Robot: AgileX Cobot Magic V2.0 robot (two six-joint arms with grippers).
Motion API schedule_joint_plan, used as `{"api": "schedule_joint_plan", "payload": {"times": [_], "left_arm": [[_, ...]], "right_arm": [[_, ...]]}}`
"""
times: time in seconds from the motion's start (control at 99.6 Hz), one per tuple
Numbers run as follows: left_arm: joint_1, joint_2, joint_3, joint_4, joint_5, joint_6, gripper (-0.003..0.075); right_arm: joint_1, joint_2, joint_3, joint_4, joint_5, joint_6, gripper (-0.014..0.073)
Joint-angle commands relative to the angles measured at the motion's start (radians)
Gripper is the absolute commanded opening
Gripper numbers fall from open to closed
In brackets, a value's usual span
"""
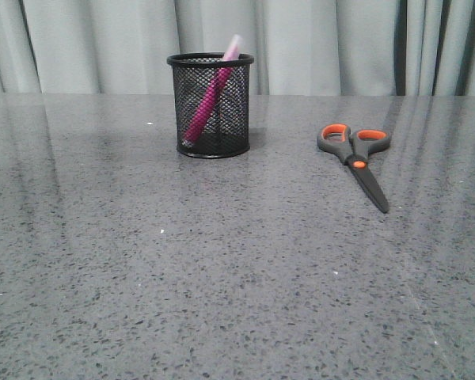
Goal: Put pen and scissors into bin
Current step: 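Open the left gripper and withdraw it from the cup, then lower the right gripper over the grey-and-orange scissors handles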
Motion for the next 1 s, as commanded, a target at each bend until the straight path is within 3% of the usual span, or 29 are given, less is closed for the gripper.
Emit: {"api": "schedule_joint_plan", "payload": {"times": [0.0, 0.211, 0.291, 0.422, 0.532, 0.753, 0.994], "left_arm": [[0.038, -0.063, -0.031, -0.011, -0.009, -0.008, -0.0022], [0.070, -0.167, 0.075, -0.011, -0.066, -0.008, -0.0022], [0.070, -0.227, 0.190, -0.011, -0.153, -0.008, -0.0022], [0.070, -0.356, 0.395, -0.032, -0.328, -0.008, -0.0022], [0.070, -0.475, 0.567, -0.046, -0.408, -0.008, -0.0022], [0.070, -0.673, 0.802, -0.093, -0.449, -0.008, -0.0022], [0.070, -0.754, 0.875, -0.100, -0.457, -0.008, -0.0022]], "right_arm": [[-0.006, 0.000, -0.036, 0.007, -0.048, -0.027, 0.0370], [-0.006, 0.000, -0.039, 0.009, -0.030, -0.027, 0.0370], [-0.006, 0.000, -0.039, 0.009, -0.028, -0.037, 0.0370], [-0.002, 0.000, -0.063, 0.072, -0.011, -0.173, 0.0370], [-0.002, 0.007, -0.089, 0.099, -0.004, -0.183, 0.0370], [-0.002, 0.102, -0.209, 0.099, 0.153, -0.183, 0.0370], [-0.002, 0.263, -0.350, 0.133, 0.221, -0.183, 0.0370]]}}
